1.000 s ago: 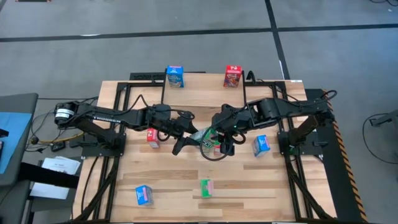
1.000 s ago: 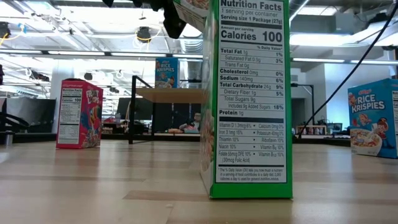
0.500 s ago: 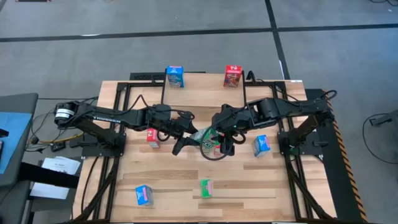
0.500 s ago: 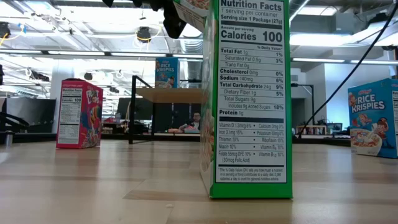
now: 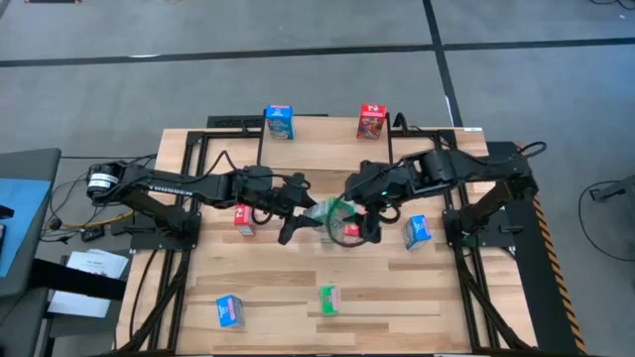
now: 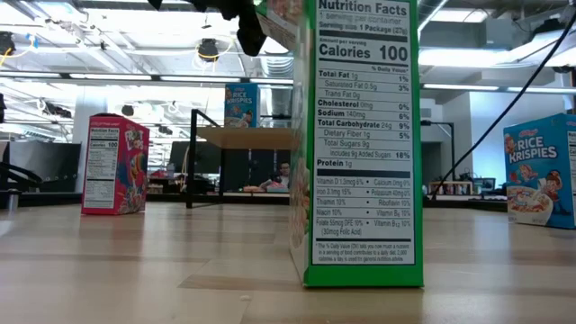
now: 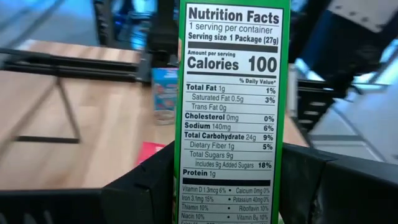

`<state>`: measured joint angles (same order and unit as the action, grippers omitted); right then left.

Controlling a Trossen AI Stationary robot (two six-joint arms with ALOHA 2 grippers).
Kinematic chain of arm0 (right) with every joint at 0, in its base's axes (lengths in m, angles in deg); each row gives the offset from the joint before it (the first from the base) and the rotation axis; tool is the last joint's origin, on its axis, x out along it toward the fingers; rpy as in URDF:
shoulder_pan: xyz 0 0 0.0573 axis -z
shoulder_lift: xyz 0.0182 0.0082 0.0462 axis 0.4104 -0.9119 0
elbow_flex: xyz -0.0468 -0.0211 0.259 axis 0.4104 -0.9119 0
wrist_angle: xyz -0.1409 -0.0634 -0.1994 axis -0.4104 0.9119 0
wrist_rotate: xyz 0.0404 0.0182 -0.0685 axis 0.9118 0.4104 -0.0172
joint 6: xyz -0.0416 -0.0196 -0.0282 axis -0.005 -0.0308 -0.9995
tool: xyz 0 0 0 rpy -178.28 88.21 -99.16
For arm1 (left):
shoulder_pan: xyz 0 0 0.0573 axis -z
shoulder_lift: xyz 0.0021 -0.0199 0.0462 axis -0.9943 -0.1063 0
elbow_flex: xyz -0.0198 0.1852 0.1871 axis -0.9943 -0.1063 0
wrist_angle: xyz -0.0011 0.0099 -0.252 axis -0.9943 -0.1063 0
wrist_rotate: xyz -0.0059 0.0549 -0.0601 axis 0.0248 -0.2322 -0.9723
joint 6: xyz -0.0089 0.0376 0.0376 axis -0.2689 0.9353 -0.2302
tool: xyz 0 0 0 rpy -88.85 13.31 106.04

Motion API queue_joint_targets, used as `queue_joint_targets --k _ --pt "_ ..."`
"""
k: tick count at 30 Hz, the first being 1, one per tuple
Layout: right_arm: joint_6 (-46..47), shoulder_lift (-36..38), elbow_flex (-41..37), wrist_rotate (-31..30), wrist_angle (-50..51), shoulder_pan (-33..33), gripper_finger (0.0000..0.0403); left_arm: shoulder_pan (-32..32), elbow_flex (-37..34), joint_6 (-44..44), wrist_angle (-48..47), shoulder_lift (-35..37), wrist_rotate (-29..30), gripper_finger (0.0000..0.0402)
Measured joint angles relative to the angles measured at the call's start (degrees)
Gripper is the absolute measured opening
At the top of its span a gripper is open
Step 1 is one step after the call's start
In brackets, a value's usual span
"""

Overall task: Stack cereal on shelf
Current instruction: Put the bottom right green cereal box on the shelf

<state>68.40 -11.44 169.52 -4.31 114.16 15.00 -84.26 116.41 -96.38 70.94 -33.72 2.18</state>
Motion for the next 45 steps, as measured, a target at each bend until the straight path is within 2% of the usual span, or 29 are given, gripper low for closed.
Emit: queue_joint_targets --k 6,11,16,25,31,38,45 --pt "0.1 2.6 4.0 -0.1 -0.8 -0.8 0.0276 0.0 -0.4 2.0 1.4 0.0 9.6 0.0188" --pt "0.0 5.1 5.1 -0.2 -0.5 -1.8 0.0276 0.0 -0.4 3.5 5.0 0.0 12.4 0.0188" --pt "0.0 7.2 5.1 -0.3 0.9 -3.6 0.0276 -0.4 -3.1 3.3 13.0 0.0 12.8 0.0188" --pt "0.0 7.6 5.1 -0.3 1.0 -7.1 0.0276 -4.7 -17.2 1.3 42.6 0.0 12.9 0.0188" --pt "-0.1 7.3 5.0 -0.3 1.4 -8.1 0.0276 -8.9 -18.1 2.0 44.5 -0.3 13.0 0.0188" --pt "-0.1 7.3 5.0 -0.3 2.2 -8.0 0.0276 -12.1 -18.1 2.0 53.2 -6.7 13.3 0.0188" --pt "-0.5 7.3 5.0 -0.3 2.8 -8.0 0.0276 -14.4 -18.1 0.3 69.3 -17.0 13.4 0.0188"
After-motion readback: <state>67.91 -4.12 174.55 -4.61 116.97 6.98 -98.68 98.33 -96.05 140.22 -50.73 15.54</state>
